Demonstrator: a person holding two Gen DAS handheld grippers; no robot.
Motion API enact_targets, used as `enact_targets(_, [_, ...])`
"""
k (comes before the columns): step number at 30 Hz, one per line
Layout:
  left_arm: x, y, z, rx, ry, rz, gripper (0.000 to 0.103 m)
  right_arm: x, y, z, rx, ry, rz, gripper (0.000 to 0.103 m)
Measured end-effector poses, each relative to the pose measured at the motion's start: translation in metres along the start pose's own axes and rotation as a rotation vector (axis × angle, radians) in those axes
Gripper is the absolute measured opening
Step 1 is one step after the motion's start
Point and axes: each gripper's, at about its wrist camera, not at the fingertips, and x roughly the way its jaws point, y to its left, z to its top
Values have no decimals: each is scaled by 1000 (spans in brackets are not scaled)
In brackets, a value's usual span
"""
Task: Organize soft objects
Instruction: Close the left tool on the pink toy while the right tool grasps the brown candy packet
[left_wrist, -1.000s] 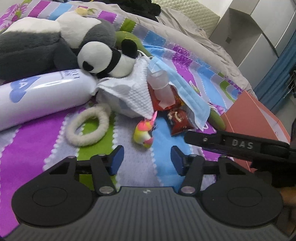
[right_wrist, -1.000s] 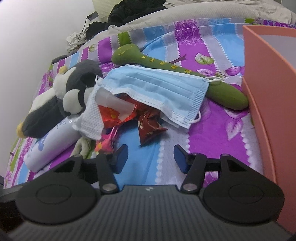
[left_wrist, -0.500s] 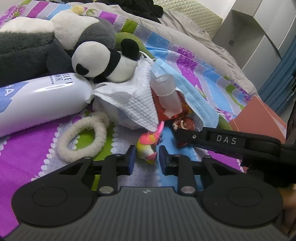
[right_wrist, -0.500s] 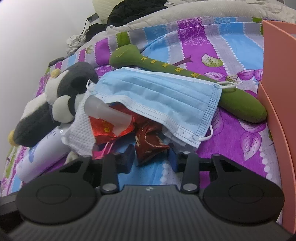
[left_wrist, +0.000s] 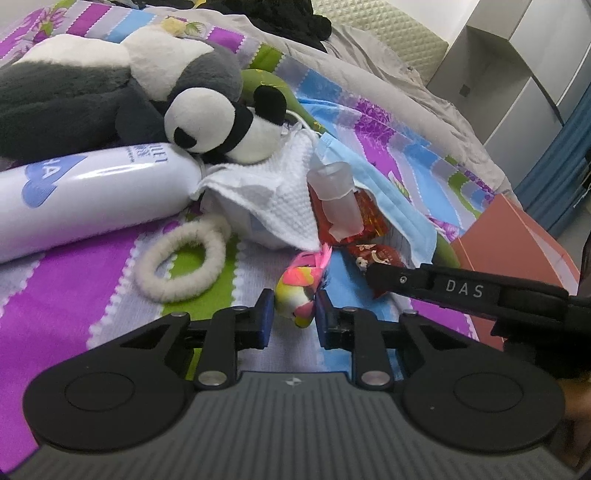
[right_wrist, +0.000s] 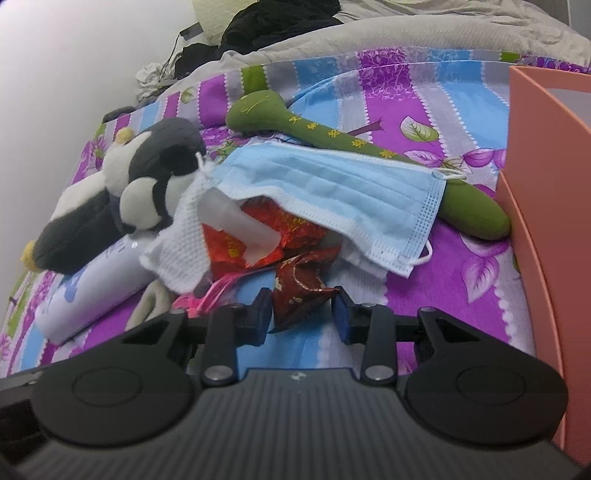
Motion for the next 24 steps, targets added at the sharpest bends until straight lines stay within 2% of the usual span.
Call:
enact_targets(16, [-59, 0, -31, 0, 29, 12, 27, -68, 12, -37, -11, 69, -59, 38])
enact_targets(24, [-96, -5, -42, 12, 42, 31, 27, -96, 17, -55, 11, 131, -42, 38])
